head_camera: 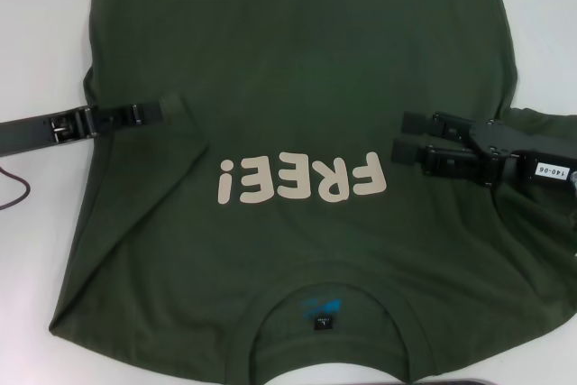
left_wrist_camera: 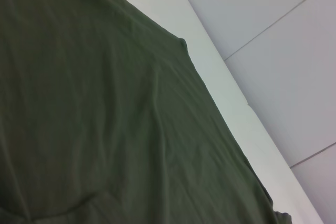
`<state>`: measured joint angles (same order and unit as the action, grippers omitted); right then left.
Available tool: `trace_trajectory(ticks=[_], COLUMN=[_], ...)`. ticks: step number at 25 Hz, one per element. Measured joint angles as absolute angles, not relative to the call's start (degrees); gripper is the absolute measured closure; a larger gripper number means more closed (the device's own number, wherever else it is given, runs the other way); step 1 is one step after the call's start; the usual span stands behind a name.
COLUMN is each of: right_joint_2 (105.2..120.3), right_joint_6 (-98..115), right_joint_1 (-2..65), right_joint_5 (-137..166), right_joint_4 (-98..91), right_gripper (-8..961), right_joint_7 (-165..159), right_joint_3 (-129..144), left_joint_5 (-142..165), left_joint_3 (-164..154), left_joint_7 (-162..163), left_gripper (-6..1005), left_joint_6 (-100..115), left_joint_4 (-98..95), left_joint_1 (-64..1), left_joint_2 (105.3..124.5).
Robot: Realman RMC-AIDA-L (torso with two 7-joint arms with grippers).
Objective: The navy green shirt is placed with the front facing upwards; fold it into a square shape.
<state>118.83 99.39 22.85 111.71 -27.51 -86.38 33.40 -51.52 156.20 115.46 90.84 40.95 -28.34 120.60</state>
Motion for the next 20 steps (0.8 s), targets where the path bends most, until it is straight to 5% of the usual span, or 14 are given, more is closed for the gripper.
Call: trace_trajectory(ticks=[3,20], right_joint_2=[118.89,119.01], right_joint_6=[99.4,99.5], right_joint_1=[22.8,22.8], right_joint_5=[111.7,111.6], right_joint_4=[-27.5,-27.5], right_gripper=[30,29], right_joint_7=[-86.4,-86.5], right_joint_3=[33.4,32.8], left_joint_5=[-51.7,-50.8], left_joint_3=[156.2,154.0], left_joint_7=[114.4,107.2], left_gripper=[566,138], left_joint_6=[90.4,83.4], left_joint_4=[41.0,41.2], left_joint_1=[-28.3,-26.6], left_joint_2=[120.46,119.79])
